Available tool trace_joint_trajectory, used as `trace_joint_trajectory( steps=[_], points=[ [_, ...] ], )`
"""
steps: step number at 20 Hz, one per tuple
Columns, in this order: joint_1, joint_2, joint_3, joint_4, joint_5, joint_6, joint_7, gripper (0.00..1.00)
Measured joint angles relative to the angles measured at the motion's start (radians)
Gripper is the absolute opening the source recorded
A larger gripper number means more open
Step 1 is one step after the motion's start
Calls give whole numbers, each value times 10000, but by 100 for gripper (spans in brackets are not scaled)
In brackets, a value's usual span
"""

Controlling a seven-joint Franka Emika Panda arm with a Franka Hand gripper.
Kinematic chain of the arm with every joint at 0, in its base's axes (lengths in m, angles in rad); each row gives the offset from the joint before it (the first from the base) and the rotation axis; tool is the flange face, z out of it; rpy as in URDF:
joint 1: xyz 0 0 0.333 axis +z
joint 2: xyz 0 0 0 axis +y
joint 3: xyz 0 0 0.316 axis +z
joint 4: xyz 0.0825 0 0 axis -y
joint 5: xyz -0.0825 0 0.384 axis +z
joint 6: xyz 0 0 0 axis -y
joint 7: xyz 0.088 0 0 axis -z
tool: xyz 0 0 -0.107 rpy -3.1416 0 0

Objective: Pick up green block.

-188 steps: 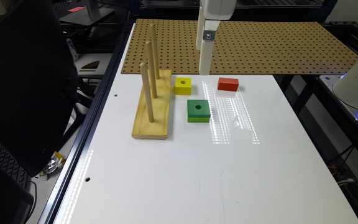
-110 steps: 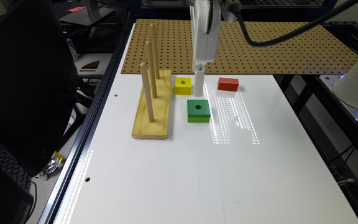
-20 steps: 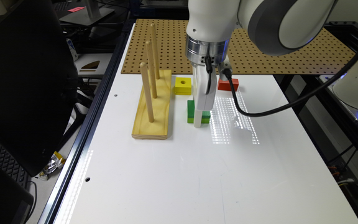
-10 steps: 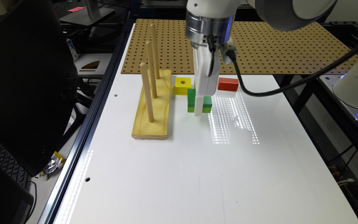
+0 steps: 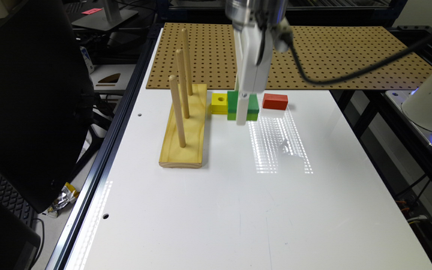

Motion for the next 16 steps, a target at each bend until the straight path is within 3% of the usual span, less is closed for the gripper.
trace_joint_trajectory(
  steps=[6,16],
  points=[
    [1,-287,4,40,0,-243,0,0],
    [2,-1739,16,105,3,-1641,0,0]
  ],
)
